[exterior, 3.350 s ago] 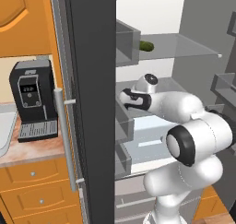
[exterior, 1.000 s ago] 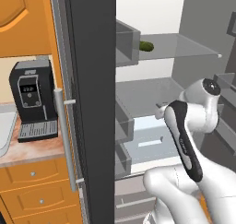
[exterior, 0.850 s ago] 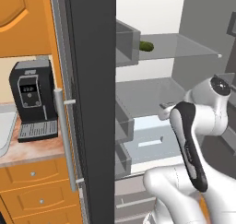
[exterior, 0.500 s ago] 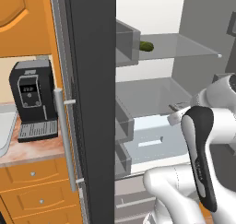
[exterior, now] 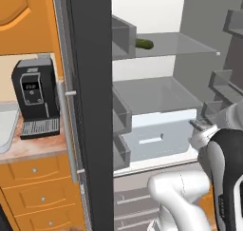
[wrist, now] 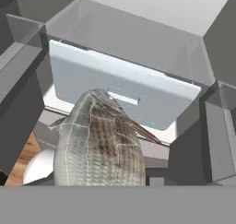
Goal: Place one cucumber and one fish in each tupperware on the nearby counter, to pack two identical lunches.
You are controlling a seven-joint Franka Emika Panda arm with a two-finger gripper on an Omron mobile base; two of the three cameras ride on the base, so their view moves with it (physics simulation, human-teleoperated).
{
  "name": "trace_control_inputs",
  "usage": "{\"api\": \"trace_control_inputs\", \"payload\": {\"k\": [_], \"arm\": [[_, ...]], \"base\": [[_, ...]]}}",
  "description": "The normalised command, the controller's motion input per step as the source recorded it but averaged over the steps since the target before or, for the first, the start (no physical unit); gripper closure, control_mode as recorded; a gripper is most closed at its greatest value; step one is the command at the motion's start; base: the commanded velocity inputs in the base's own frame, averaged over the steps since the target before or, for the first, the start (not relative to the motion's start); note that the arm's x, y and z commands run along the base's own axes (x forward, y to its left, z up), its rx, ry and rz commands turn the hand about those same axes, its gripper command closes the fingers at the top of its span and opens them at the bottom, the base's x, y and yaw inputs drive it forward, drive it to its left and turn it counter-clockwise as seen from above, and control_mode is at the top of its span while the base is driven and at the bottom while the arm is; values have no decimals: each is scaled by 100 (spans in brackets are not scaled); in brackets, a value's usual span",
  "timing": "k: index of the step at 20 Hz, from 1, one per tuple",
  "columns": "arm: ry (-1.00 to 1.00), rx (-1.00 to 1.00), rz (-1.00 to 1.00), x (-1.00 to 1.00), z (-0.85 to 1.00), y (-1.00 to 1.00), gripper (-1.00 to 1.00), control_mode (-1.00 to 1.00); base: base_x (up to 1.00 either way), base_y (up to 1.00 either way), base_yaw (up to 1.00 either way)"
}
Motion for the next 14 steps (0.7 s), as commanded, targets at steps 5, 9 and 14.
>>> {"api": "trace_control_inputs", "payload": {"k": [5,9,14], "arm": [[0,0,0,0,0,0,100,100],[0,0,0,0,0,0,100,100],[0,0,0,0,0,0,100,100]], "base": [[-100,-2,0],[-100,4,0],[-72,59,0]]}}
